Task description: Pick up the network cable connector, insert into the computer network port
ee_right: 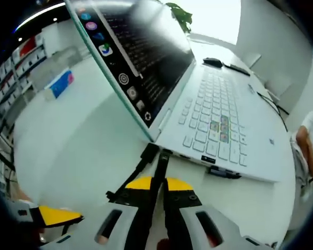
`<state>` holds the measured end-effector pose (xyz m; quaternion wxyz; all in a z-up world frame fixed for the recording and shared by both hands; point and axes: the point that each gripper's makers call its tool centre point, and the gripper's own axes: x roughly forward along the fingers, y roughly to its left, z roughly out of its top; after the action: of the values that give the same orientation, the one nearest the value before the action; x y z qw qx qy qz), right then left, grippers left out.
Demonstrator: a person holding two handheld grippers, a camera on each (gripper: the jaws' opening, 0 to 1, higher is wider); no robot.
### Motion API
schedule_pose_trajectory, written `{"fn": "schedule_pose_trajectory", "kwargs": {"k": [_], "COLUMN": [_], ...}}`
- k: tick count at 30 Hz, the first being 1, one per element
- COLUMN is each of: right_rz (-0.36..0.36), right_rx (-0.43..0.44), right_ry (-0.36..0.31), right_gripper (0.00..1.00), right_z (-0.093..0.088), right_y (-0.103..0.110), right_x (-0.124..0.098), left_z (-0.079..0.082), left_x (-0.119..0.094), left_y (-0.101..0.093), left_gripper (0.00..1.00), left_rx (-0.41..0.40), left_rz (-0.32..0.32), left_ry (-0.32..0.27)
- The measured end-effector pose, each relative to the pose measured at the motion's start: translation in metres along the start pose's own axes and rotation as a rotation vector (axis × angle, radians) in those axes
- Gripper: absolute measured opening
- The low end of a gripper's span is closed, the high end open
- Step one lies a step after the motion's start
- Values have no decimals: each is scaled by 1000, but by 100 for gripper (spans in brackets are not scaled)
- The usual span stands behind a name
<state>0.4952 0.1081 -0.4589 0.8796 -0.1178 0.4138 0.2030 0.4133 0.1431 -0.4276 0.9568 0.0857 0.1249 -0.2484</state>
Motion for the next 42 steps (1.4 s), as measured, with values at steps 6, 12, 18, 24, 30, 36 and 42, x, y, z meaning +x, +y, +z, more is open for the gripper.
{"fn": "schedule_pose_trajectory", "kwargs": {"k": [6,12,18,24,30,36,42], "right_rz": [-32,-39,-52,-66,-108,-136,-152], "right_rx": [-36,-54,-59,-49,-43,-19,-15], "right_ry": [16,20,27,51,102,166,177], "right_gripper": [7,7,7,7,7,6,6], "right_z": [5,6,6,7,9,14,14], "right_y": [-5,-5,-8,-9,-9,-12,-5], "right_x": [6,6,9,9,10,15,10], "left_z": [-3,-3,-5,-7,-7,-7,-9], "left_x": [-4,-5,-6,-8,-11,-16,-17], "left_y": [1,3,5,6,3,2,2], "left_gripper": [18,18,18,18,18,18,18], "left_rx": [-3,-8,-15,-19,-21,-31,-30], "left_rz": [4,2,6,9,6,3,4], "left_ry": [0,-4,-6,-1,-10,-21,-19]}}
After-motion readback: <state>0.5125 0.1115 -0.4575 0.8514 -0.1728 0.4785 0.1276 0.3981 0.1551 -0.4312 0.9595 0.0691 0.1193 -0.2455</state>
